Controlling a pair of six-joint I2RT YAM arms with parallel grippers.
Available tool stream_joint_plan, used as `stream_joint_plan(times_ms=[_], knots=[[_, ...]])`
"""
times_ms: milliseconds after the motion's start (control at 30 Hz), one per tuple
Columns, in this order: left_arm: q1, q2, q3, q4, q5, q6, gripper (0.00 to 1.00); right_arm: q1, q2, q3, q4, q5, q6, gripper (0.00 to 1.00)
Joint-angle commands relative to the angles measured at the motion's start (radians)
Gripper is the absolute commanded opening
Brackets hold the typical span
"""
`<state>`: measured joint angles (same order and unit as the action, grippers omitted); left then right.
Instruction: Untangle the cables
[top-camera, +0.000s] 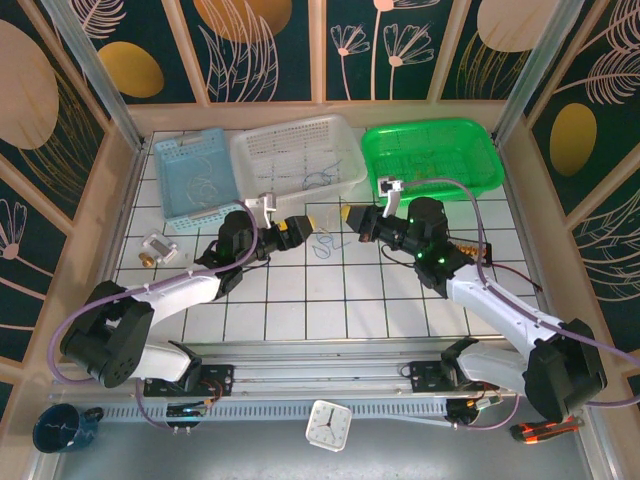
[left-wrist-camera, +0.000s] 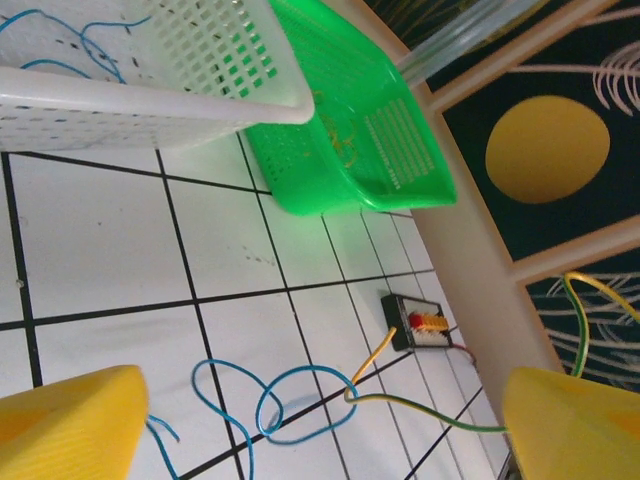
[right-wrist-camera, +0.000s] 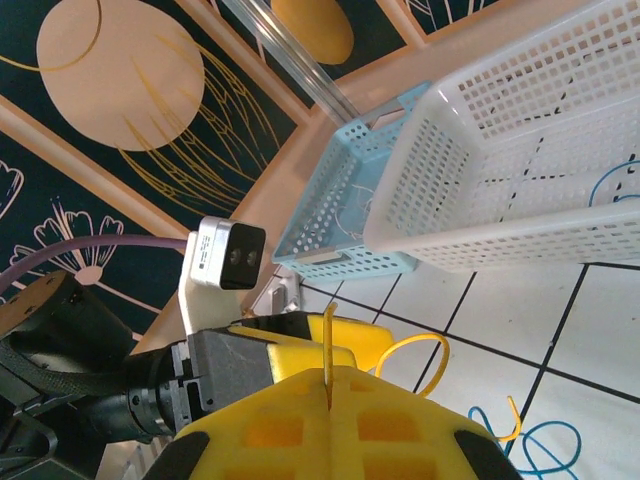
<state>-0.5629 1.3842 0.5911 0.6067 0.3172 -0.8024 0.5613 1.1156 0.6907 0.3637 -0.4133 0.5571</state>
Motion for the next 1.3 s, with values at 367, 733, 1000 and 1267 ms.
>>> stream_joint_plan(times_ms=[367,733,1000,1267], knots=[[0.003,0.04,-0.025,0.059,0.065,0.15,0.78,-0.008,0.025,0.019,0.021,0.031,0.014,0.0],[0.003,0.133,-0.044,0.075,0.128,0.259,0.71,-0.008,0.01,0.058,0.014,0.009,0.028,0.0],[-0.006,0.225,0.011,0.084,0.172,0.287,0.71,-0.008,-0.028,0.067,0.018,-0.004,0.058,0.0],[-0.015,0.272,0.041,0.061,0.146,0.307,0.72,0.0,-0.044,0.094,0.021,-0.022,0.076,0.0]])
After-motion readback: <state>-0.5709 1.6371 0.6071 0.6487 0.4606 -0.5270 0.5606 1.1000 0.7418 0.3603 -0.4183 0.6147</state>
